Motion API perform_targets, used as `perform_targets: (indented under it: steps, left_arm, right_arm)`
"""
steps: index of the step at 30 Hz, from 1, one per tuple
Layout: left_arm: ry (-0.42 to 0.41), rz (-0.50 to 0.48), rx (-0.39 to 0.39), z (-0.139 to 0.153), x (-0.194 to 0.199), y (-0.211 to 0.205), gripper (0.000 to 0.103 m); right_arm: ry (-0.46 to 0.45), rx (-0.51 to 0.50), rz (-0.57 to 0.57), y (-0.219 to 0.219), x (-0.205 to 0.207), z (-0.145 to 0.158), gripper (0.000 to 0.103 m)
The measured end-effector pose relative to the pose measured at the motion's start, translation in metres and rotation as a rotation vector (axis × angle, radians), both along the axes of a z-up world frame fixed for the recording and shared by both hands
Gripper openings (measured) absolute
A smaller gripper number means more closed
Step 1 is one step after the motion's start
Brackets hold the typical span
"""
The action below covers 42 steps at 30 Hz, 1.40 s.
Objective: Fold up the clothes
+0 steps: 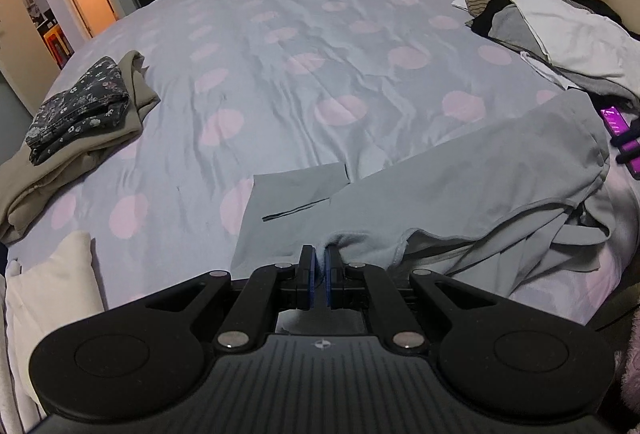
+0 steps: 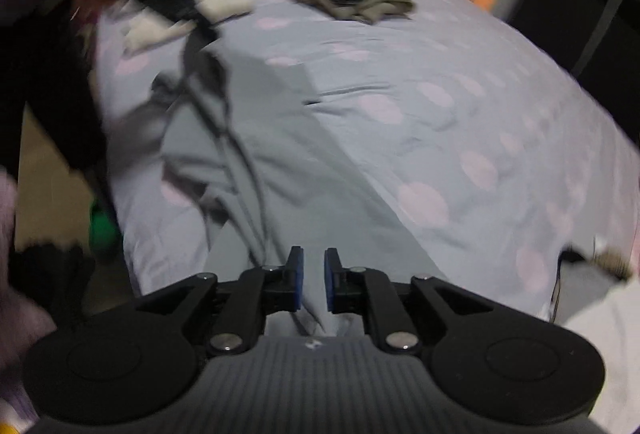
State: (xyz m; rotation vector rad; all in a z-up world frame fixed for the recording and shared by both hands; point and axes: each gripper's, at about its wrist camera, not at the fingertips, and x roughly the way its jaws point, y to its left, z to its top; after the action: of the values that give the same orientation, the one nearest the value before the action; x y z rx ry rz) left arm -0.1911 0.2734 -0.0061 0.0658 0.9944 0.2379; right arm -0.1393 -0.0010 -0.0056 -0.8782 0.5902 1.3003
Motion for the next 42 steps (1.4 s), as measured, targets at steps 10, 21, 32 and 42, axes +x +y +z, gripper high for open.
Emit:
perform_targets:
  steps: [10,21,32,42]
  left_arm:
    - [-0.014,0.011,-0.007,0.000,-0.005,0.003,0.003]
    - [-0.019,0.006,-0.005,-0.002,-0.005,0.003,0.003]
    - [-0.015,0.014,0.002,-0.003,-0.006,0.003,0.003]
    - [-0.012,0.012,0.010,-0.004,-0.006,0.001,0.003]
  right_arm:
    - [-0.361,-0.222,0.286,0.017,-0.044,-0.060,0.015]
    - [-0.504,-0.291,0.379,0.028,-0.045,-0.087,0.009]
    - [-0.342,-0.183,0.394,0.018,-0.061,-0.060,0.006]
    - [-0.415,-0.208,0.391,0.014,-0.062,-0.067,0.035]
